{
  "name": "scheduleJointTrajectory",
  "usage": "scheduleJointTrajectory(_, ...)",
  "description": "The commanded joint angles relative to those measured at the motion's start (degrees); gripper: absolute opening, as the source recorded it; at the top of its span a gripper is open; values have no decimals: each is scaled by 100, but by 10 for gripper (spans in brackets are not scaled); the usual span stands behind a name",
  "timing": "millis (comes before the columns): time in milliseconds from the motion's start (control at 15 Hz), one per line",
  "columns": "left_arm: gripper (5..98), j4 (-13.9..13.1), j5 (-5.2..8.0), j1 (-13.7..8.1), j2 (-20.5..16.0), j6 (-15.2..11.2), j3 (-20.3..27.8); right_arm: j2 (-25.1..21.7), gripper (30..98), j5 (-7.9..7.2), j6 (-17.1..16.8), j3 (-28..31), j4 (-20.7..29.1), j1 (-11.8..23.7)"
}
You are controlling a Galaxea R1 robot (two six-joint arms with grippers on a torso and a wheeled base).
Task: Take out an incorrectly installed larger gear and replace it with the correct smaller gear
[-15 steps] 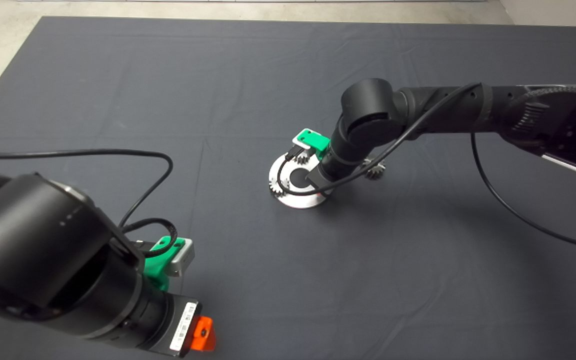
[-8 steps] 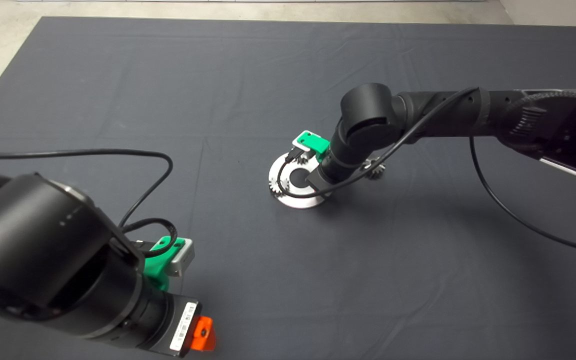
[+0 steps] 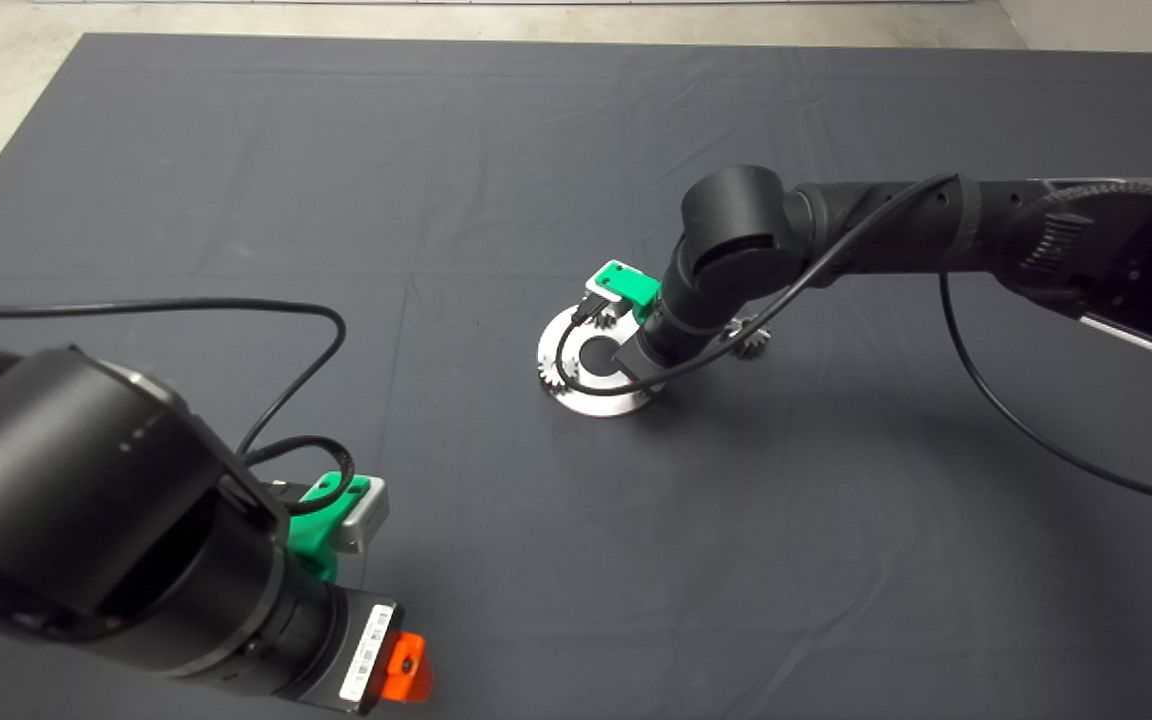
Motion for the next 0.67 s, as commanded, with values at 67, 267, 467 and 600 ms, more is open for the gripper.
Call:
scheduleJointTrajectory(67, 982, -19, 97, -83, -25, -35, 83, -181, 513, -157, 8, 194, -139, 232)
scheduleJointTrajectory(267, 982, -10, 105, -83, -16, -35, 67, -338, 565, -226, 8, 838, 21, 583)
scheduleJointTrajectory(467, 982, -20, 105, -83, -35, -35, 74, -648, 595, -378, 61, 1434, 433, 849)
scheduleJointTrajectory(600, 982, -77, 105, -83, -34, -62, 83, -1151, 619, -693, 306, 1667, 775, 1121)
